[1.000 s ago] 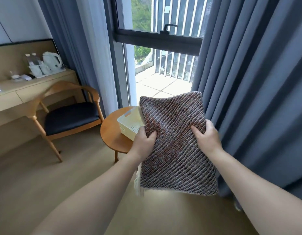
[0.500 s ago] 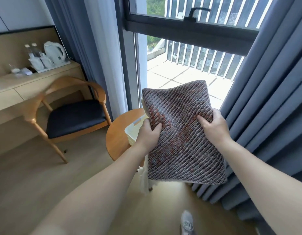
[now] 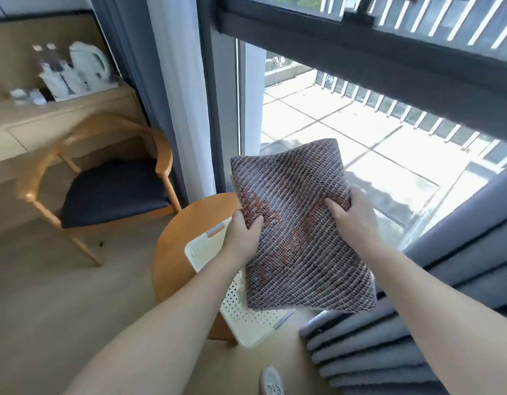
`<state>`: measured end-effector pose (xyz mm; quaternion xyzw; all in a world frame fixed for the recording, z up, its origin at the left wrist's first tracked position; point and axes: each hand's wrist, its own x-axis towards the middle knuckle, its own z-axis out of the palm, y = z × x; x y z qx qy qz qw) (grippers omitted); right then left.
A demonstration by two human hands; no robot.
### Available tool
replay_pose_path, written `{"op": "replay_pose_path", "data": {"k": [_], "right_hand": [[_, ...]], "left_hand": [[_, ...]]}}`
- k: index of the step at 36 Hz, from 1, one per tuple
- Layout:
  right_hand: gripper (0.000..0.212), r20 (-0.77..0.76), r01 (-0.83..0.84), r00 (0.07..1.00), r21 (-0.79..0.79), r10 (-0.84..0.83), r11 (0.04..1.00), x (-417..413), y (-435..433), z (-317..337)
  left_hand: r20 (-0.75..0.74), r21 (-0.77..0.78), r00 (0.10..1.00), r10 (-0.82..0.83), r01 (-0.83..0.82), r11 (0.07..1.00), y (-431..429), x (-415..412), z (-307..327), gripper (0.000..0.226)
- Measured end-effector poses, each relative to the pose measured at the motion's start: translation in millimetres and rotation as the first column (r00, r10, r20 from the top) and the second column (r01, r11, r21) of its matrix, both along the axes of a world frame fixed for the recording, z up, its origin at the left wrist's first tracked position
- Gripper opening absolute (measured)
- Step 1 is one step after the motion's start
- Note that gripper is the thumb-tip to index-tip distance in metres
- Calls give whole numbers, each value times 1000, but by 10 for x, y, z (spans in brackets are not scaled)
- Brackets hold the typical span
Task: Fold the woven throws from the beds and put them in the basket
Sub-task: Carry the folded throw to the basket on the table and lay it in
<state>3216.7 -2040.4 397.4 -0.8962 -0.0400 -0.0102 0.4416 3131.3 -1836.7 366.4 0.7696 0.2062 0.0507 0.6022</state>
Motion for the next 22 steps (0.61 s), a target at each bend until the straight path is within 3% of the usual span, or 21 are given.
{"op": "replay_pose_path", "data": {"k": [6,12,17,22], "right_hand": [[32,-149,-146,980,-69,134,987,428,391,-575],[41,-307,-321,917,-194,254,927,501,922,-1391],[36,-386,-441,871,-341,305,830,514,1231,-1945],[42,-425,-485,850,-407,310,774,538,1393,-2301]], "left_hand": [[-212,-39,967,139,-150,988,176,73,-571,34],[-441,-8,849,292,-329,944,437,-51,-1285,34],[-609,39,726,320,-375,926,540,-68,-1816,38],[-678,71,662,320,-374,925,557,25,-2096,35]]}}
